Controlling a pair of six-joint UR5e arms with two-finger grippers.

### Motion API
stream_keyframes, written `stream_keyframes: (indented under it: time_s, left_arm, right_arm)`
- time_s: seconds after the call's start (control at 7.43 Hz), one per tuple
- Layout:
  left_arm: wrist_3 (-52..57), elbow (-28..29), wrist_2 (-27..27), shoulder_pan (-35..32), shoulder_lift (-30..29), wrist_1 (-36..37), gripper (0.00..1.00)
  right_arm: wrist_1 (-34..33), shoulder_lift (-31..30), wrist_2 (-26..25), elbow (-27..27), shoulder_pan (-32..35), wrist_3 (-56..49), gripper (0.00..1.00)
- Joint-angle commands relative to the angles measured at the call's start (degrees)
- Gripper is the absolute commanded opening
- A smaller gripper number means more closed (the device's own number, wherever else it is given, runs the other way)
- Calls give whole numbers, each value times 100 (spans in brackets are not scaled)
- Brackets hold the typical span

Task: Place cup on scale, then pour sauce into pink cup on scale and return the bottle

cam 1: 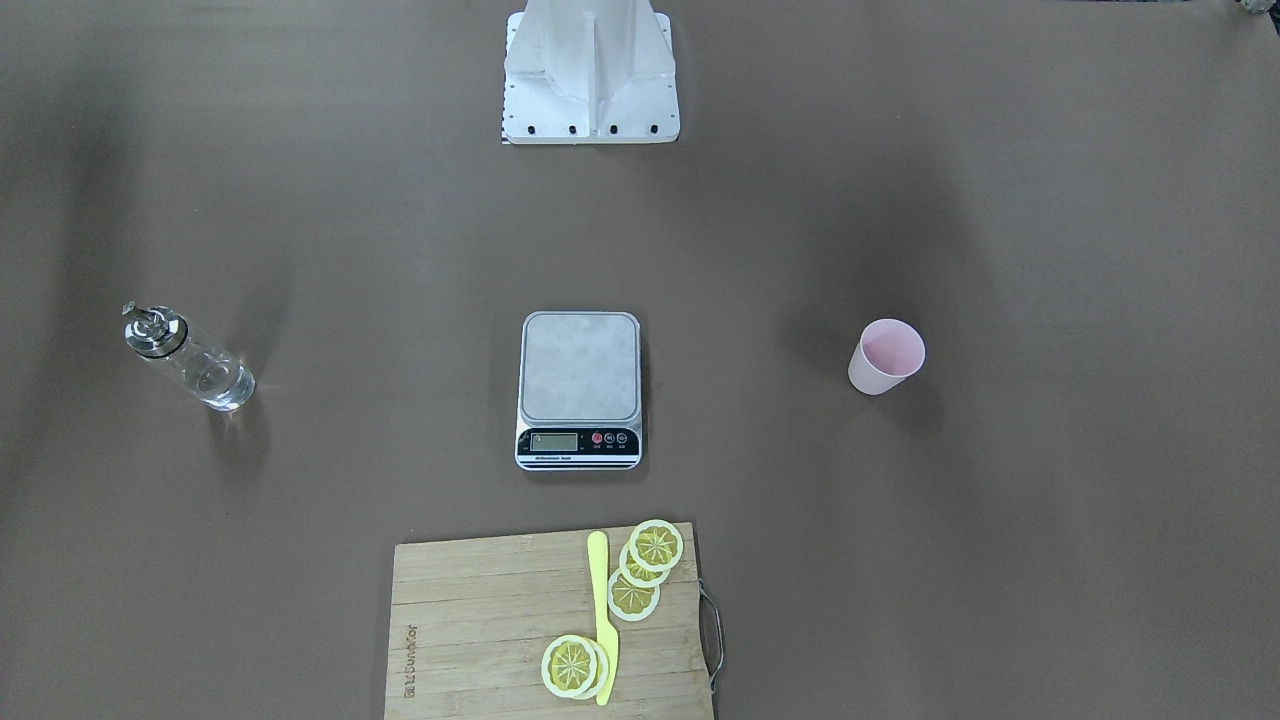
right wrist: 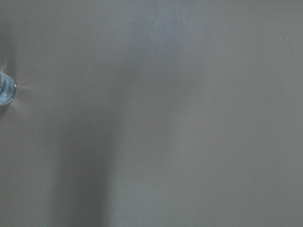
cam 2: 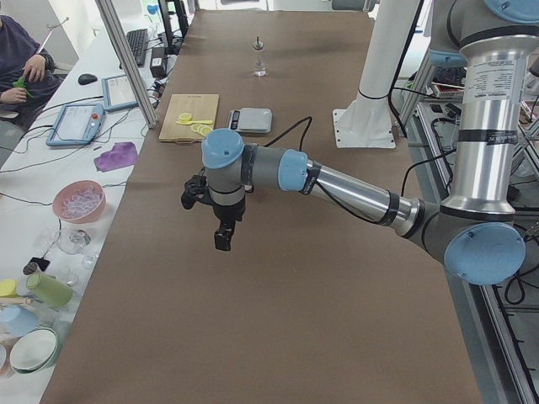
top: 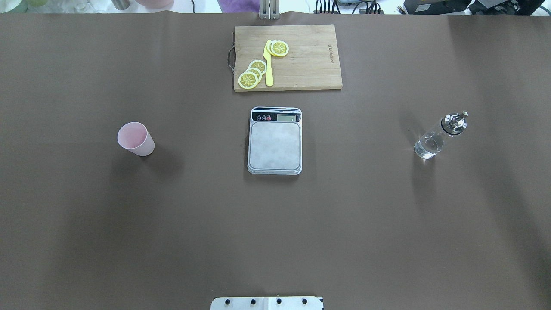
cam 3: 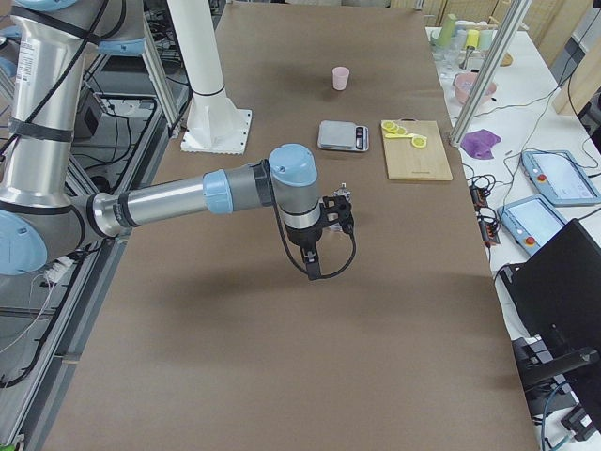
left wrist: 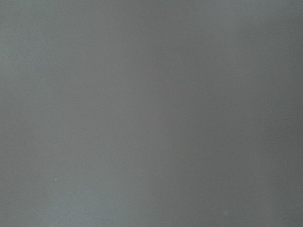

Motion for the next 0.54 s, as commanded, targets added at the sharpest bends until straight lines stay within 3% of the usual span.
stream_keyframes:
  time_s: [0.0, 0.4]
  left_arm:
    - [-134, 437, 0, 0, -88, -1130, 98]
    - [-135, 395, -9, 0, -88, -1228, 98]
  right_arm:
    - [14, 207, 80, -125, 7, -72, 100]
    - [14, 189, 221, -63, 7, -29, 100]
